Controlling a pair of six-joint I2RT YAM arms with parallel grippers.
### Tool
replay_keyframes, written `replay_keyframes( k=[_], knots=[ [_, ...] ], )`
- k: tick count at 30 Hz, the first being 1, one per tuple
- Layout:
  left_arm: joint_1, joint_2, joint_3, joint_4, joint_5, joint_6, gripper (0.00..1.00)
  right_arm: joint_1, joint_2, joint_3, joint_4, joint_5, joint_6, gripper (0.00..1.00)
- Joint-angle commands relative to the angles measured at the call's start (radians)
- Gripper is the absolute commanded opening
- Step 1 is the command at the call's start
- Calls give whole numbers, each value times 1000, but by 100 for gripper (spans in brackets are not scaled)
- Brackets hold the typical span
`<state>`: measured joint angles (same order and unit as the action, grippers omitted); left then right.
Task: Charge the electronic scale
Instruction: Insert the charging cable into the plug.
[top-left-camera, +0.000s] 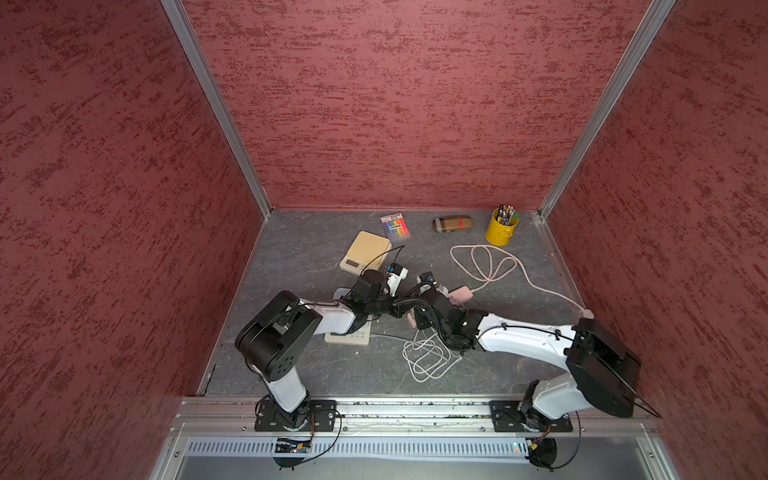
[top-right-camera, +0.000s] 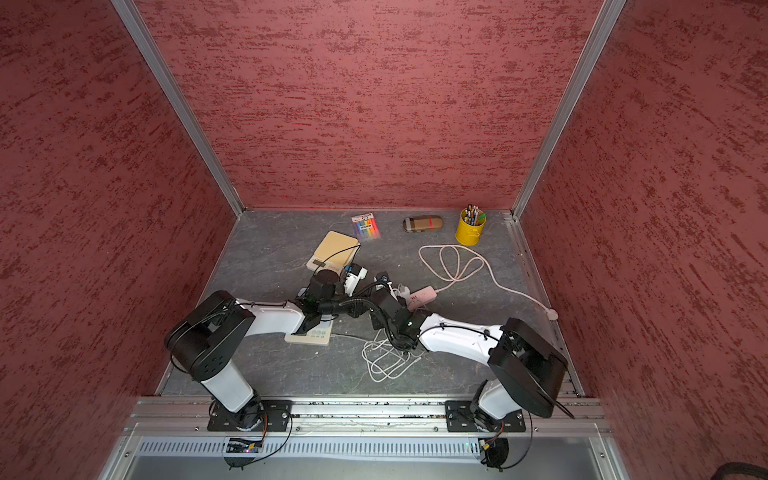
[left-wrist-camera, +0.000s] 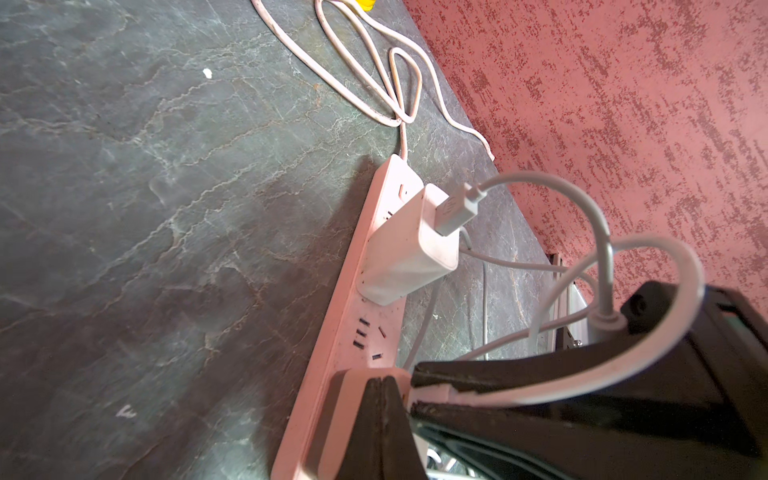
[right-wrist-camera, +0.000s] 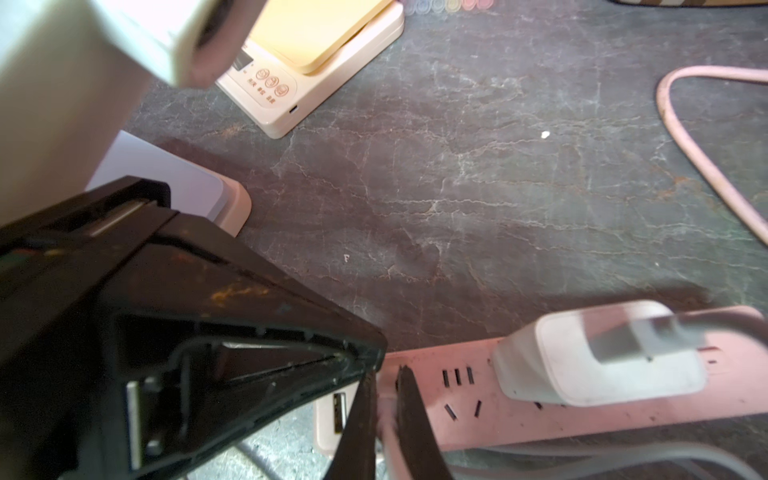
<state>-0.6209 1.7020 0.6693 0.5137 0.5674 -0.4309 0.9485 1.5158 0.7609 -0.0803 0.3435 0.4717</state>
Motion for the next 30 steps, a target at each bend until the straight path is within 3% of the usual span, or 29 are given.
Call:
replay_keyframes(
  k=[1, 5, 10, 13, 19, 25, 30],
  knots=[
    [-10, 29, -22, -93, 96, -11, 0, 44, 138, -134, -244, -225, 87, 0],
    [-4, 8, -10, -128, 95, 10, 1, 38, 145, -128, -218, -254, 82, 0],
    [-1, -79, 1, -221, 31, 76, 33, 11, 98, -104, -196, -308, 88, 0],
    [14, -155, -5, -276, -4, 128, 44, -13, 57, -102, -206, -318, 93, 0],
    [65, -254, -53, -306, -28, 180, 50, -23, 67, -37, -263, -293, 83, 1],
    [65, -239, -73, -297, -14, 181, 50, -37, 8, 90, -309, -239, 143, 34],
    [63, -212, -65, -288, 0, 190, 52, -46, -37, 156, -330, -218, 169, 41]
  ],
)
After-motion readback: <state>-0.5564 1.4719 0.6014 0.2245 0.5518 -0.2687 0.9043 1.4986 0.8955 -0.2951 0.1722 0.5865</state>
